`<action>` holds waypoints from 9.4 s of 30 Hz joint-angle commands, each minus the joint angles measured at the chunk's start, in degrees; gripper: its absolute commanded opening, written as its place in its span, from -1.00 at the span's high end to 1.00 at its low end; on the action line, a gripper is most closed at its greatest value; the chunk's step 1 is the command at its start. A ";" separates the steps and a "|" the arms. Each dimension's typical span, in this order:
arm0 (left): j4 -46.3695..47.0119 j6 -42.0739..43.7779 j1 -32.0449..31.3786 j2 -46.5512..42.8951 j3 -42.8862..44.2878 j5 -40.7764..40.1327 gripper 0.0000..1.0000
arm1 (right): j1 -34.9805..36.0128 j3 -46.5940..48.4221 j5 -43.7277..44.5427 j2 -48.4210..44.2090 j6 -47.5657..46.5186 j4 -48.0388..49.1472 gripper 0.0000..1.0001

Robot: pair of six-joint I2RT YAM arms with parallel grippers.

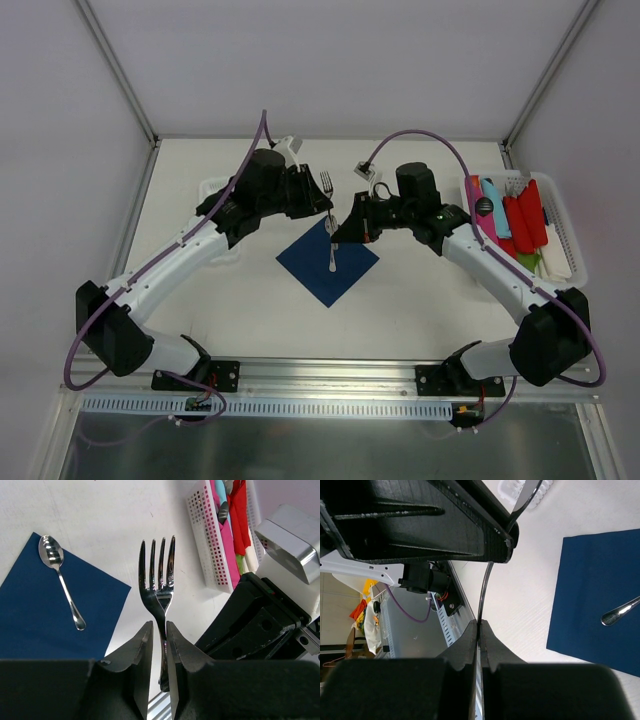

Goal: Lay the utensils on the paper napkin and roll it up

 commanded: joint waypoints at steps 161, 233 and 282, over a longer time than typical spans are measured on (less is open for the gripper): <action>4.72 -3.56 30.38 -15.52 -27.15 25.28 0.09 | 26.81 -9.45 36.81 16.09 -47.96 -0.88 0.13; 4.37 5.22 25.73 -15.97 -33.48 18.00 -0.79 | 8.80 6.28 14.49 22.42 -41.02 -12.04 1.00; 20.01 -4.62 5.24 12.86 -24.34 12.45 0.49 | 0.17 16.39 6.93 34.55 -39.61 -16.78 1.00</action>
